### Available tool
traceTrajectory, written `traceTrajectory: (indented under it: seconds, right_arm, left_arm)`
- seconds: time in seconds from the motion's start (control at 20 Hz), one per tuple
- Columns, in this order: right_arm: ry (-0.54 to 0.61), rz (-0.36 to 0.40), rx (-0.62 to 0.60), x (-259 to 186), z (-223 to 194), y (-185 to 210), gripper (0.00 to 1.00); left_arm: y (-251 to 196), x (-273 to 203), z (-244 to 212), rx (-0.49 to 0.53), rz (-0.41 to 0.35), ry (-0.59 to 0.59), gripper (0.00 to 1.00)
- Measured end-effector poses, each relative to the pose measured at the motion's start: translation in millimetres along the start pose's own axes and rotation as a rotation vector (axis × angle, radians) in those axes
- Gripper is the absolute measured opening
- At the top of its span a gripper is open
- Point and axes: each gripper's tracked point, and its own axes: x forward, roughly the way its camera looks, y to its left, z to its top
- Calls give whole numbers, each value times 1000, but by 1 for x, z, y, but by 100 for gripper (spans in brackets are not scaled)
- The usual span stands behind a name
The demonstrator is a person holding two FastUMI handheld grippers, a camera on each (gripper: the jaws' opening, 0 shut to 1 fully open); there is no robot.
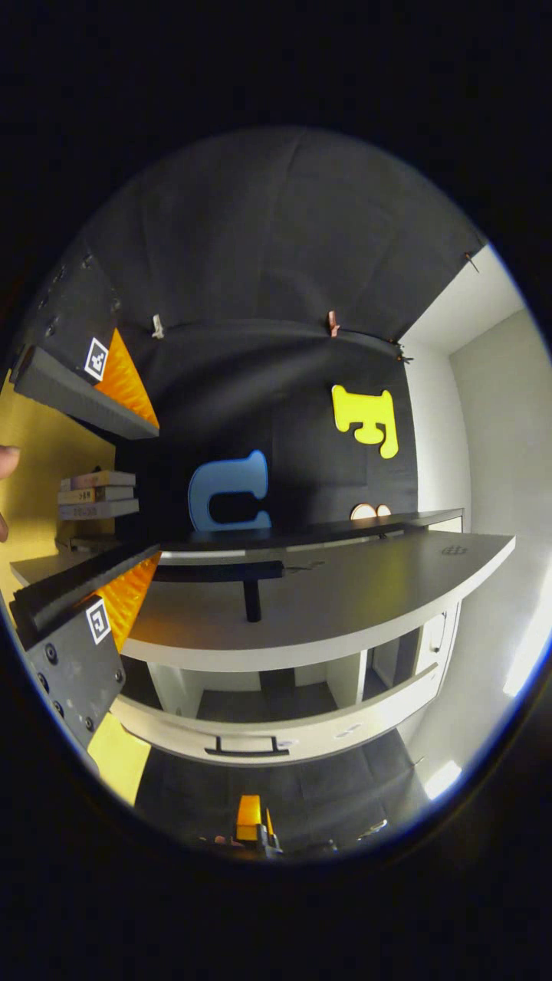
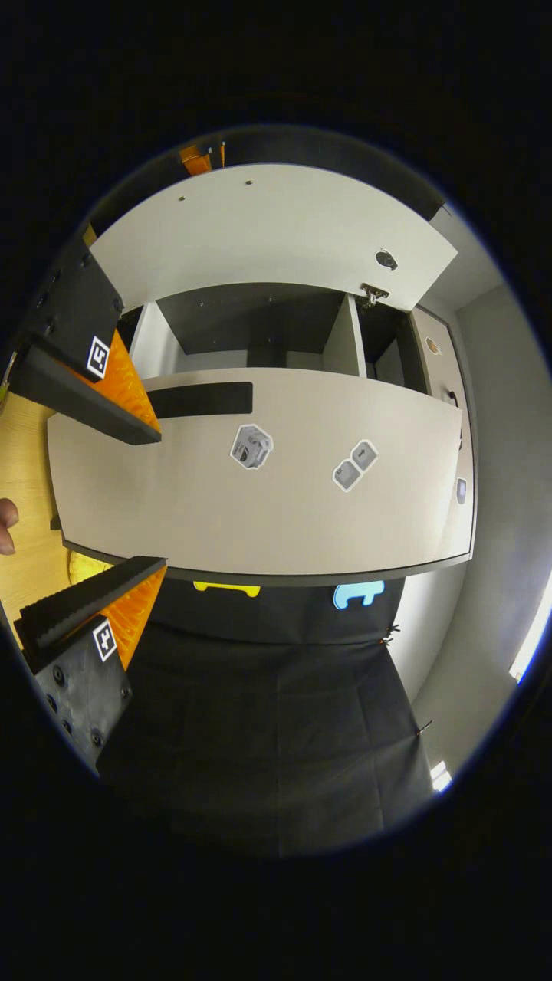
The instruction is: Grasp the bottle in the cabinet with the left hand and place it on the coaster, then close the right door with the right hand and the left door with the left hand.
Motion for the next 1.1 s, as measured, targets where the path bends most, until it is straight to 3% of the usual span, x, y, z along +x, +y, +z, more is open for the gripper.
traceTrajectory:
  seconds: [0.5,1.1]
  right_arm:
    - [27,-4,21,-7,-4,-12,97]
    - [33,17,43,-5,1,-12,97]
  left_arm:
    - [-91,8,4,-51,-56,43,88]
    - [-181,65,8,-115,-108,42,92]
